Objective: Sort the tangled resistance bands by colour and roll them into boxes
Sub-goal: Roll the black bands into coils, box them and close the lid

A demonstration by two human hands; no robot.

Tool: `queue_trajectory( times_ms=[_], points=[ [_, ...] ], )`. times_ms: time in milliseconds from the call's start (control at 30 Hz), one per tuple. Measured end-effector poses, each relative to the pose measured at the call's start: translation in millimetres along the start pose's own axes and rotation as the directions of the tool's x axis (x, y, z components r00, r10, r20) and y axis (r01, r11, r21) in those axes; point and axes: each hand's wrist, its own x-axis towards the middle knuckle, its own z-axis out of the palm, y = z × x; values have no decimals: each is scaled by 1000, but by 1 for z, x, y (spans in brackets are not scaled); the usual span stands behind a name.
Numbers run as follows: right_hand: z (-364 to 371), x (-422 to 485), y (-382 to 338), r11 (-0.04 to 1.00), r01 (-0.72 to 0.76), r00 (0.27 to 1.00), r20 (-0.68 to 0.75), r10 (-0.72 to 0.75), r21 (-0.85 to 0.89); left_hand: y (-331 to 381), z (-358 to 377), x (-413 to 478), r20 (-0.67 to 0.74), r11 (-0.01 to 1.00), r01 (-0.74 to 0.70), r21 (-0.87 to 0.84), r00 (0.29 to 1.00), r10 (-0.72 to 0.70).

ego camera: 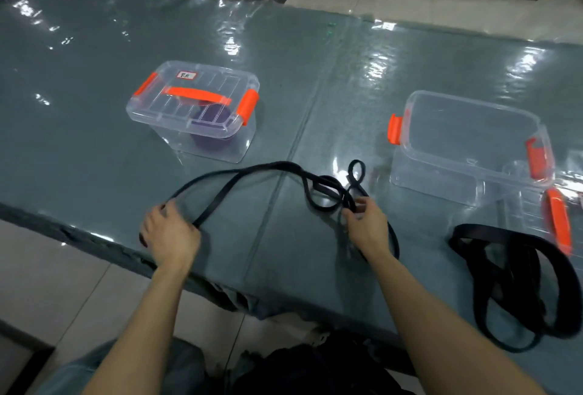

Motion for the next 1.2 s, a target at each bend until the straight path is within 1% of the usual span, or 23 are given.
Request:
queue_trajectory(
  times_ms=[33,67,133,233,300,333,400,433,500,567,600,667,700,767,800,833,900,967,1000,1067,1100,1133,1200],
  points=[
    [-8,1,-6,998,-14,1000,-23,15,56,10,-1,-2,11,998,-67,-11,998,67],
    [-18,2,-13,996,-12,999,-52,16,90,23,0,-6,10,984,-178,-19,984,179],
    [-44,6,-29,996,26,995,-100,-17,86,57,6,-18,43,919,-388,-66,919,391],
    [-88,11,-53,998,58,994,-86,-60,-29,114,19,-38,261,827,-510,-238,786,560],
    [-109,12,-59,997,55,997,-44,-57,-61,146,33,-45,346,760,-586,-281,677,650],
    [-116,11,-58,997,52,998,-35,-54,-56,160,41,-47,374,742,-611,-277,643,669],
    [-124,7,-46,997,56,995,-79,-60,-46,180,56,-48,418,727,-652,-215,611,672],
    [-127,4,-38,998,61,988,-142,-65,-34,188,62,-47,449,734,-655,-181,609,654],
    [-133,-2,-21,998,61,945,-323,-49,30,199,70,-47,480,761,-641,-99,639,600],
    [-141,-5,-8,995,42,883,-470,4,88,205,73,-42,416,750,-661,16,687,596],
    [-146,-4,-4,992,22,864,-502,44,124,206,72,-38,391,740,-671,55,696,602],
    [-154,-2,0,972,-1,863,-491,120,236,207,71,-31,375,717,-691,86,690,620],
    [-157,-1,1,959,-6,868,-475,145,283,207,70,-29,374,693,-714,101,673,638],
    [-164,-1,2,950,-10,867,-471,164,313,208,71,-29,399,621,-781,65,591,701],
    [-168,-1,2,951,-6,864,-477,160,308,210,70,-31,422,626,-780,-26,559,714],
    [-173,-3,0,954,-2,862,-483,153,299,213,65,-32,442,659,-739,-135,551,708],
    [-183,-8,-5,963,9,858,-497,130,269,217,56,-29,480,699,-679,-224,547,686],
    [-194,-10,-11,970,26,861,-498,101,242,217,47,-22,545,707,-684,-181,528,651],
    [-198,-11,-14,972,45,868,-490,77,232,216,44,-21,581,696,-699,-164,502,641],
    [-205,-15,-19,973,100,885,-465,9,210,214,42,-25,655,704,-682,-199,442,614],
    [-207,-18,-20,975,120,889,-457,-21,189,213,44,-31,668,706,-680,-200,432,606],
    [-208,-19,-19,977,133,889,-456,-42,168,214,48,-37,656,698,-698,-162,452,605],
    [-211,-21,-12,979,144,879,-474,-59,146,221,55,-50,574,668,-744,-4,545,611]
  ],
)
